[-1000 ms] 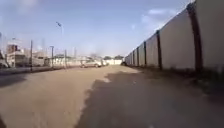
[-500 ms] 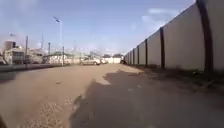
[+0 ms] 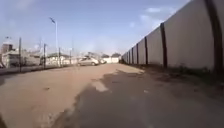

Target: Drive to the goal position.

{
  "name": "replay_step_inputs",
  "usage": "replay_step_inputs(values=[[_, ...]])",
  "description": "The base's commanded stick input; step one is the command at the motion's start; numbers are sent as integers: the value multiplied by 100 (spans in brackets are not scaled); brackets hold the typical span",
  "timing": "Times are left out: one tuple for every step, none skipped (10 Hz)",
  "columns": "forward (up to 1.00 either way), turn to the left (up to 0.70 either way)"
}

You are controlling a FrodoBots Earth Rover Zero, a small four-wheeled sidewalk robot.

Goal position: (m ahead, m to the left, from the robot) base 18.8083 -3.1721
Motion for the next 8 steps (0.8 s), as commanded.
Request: replay_step_inputs(values=[[100, 0], [100, 0], [100, 0], [100, 0], [100, 0], [100, 0], [100, 0], [100, 0]])
